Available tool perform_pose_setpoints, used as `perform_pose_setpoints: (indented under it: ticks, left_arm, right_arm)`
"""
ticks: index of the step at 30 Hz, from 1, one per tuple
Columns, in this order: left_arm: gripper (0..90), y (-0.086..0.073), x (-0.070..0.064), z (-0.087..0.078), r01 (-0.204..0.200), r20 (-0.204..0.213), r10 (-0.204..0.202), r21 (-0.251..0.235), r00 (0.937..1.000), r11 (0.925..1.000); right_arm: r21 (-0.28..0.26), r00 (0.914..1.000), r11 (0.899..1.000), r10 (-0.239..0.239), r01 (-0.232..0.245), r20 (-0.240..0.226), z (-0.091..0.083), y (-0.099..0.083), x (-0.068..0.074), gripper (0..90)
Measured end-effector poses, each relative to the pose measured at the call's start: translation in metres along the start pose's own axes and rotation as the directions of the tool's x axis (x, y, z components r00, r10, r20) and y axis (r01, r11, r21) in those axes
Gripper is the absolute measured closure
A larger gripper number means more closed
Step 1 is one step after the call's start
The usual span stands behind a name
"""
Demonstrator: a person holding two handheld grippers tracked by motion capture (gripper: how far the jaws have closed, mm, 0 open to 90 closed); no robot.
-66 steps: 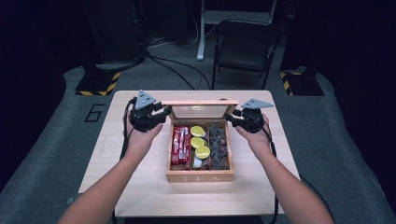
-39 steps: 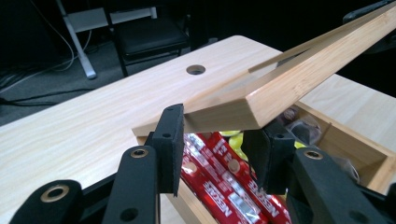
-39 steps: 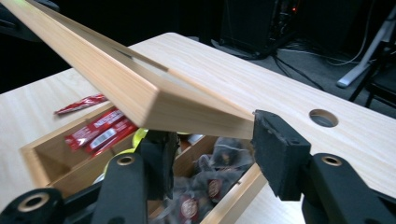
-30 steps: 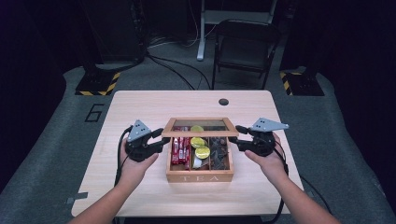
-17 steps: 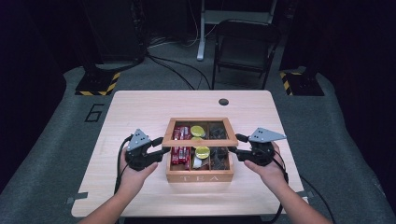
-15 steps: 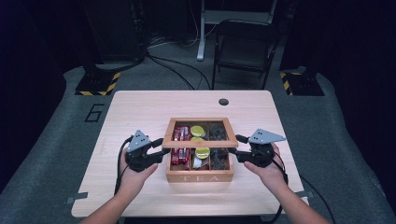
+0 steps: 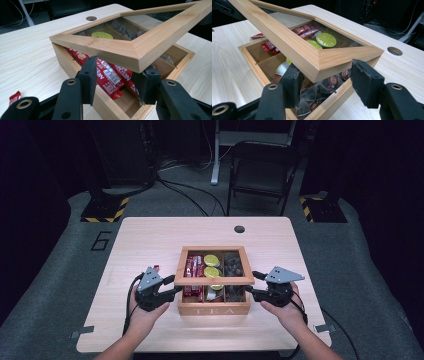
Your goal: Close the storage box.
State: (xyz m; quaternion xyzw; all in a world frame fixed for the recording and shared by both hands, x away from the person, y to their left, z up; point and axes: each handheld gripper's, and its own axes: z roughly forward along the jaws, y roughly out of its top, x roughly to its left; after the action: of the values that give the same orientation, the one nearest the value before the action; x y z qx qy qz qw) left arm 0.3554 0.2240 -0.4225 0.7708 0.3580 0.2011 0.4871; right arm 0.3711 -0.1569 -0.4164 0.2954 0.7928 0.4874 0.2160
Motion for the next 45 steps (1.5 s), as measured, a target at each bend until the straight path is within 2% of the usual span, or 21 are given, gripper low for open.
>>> perform_pose_setpoints:
  ticks: [2,6,10,19,23,33,36,39,41,45]
  left_arm:
    - [54.0,-0.001,-0.002,-0.001,-0.010,0.005,0.010,0.000,0.9999,0.9999]
    - [53.6,-0.003,-0.004,-0.003,-0.029,0.009,0.029,0.002,0.9995,0.9996]
    - [53.5,-0.006,-0.005,-0.004,-0.025,0.009,0.025,0.004,0.9996,0.9997]
    - [52.6,-0.015,-0.007,-0.002,-0.011,0.014,0.011,0.000,0.9998,0.9999]
    - [52.4,-0.019,-0.009,-0.002,-0.011,0.011,0.011,0.008,0.9999,0.9999]
    - [52.1,-0.030,-0.010,0.000,0.010,0.031,-0.010,0.021,0.9995,0.9997]
    - [52.0,-0.035,-0.011,0.002,0.009,0.027,-0.009,0.027,0.9996,0.9996]
    - [51.5,-0.040,-0.014,0.004,0.018,0.032,-0.019,0.041,0.9993,0.9990]
    - [51.3,-0.042,-0.015,0.004,0.000,0.031,-0.002,0.053,0.9995,0.9986]
    - [49.2,-0.045,-0.016,0.005,-0.003,0.027,0.002,0.051,0.9996,0.9987]
  right_arm:
    - [0.004,0.9998,1.000,-0.020,0.020,-0.005,-0.001,-0.002,0.001,43.9]
    - [0.001,0.9995,1.000,-0.031,0.031,0.005,-0.003,-0.004,0.005,44.1]
    - [0.001,0.9988,0.999,-0.045,0.044,0.021,-0.004,-0.006,0.008,44.1]
    - [0.011,0.9976,0.998,-0.065,0.065,0.023,-0.005,-0.013,0.014,43.6]
    - [0.021,0.9976,0.998,-0.065,0.064,0.023,-0.004,-0.017,0.015,43.3]
    - [0.046,0.9996,0.999,-0.026,0.026,0.003,-0.004,-0.027,0.019,43.6]
    - [0.042,0.9995,0.999,-0.030,0.030,0.006,-0.003,-0.030,0.020,43.4]
    - [0.066,0.9995,0.997,-0.032,0.032,0.002,-0.002,-0.035,0.022,43.2]
    - [0.079,0.9995,0.996,-0.030,0.030,0.003,0.000,-0.037,0.023,42.8]
    - [0.089,0.9996,0.996,-0.027,0.027,0.002,0.001,-0.041,0.024,42.9]
